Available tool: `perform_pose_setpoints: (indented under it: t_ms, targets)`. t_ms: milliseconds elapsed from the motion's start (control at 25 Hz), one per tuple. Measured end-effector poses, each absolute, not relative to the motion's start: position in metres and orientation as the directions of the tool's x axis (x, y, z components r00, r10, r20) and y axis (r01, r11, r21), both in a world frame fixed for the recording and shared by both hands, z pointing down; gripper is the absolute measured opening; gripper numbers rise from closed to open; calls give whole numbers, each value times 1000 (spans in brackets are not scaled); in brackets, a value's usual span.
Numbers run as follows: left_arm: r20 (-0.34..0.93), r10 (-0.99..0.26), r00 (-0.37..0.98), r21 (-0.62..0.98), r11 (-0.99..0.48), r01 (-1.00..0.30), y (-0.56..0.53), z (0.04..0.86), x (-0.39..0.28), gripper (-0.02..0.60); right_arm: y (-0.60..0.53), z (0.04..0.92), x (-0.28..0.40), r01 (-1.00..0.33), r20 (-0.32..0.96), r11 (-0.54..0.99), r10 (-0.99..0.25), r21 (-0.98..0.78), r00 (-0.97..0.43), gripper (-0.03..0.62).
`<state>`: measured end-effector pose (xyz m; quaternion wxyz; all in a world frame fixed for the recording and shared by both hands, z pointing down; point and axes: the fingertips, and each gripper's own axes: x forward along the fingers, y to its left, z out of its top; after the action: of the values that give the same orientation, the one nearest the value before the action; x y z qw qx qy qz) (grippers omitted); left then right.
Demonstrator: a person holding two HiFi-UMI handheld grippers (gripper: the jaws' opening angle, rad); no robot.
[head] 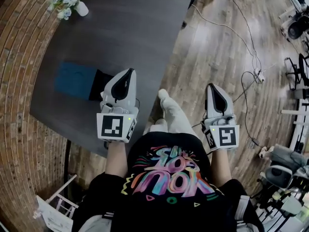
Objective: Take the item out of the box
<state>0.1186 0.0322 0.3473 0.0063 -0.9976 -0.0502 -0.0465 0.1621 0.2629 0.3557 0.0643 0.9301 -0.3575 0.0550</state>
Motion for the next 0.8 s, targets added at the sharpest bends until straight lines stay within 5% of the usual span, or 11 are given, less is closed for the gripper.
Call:
perform_pose_setpoints:
  t_ms: [400, 800]
  targets:
    - [97, -423, 901, -39, -906, -421, -101, 334, 82, 2, 87, 353, 247, -945, 151, -321, -933, 64, 327, 2]
    - [109, -784, 611, -60, -619, -783, -163, 332, -10, 2, -69, 354, 225, -990, 131, 130, -984, 46, -124, 2]
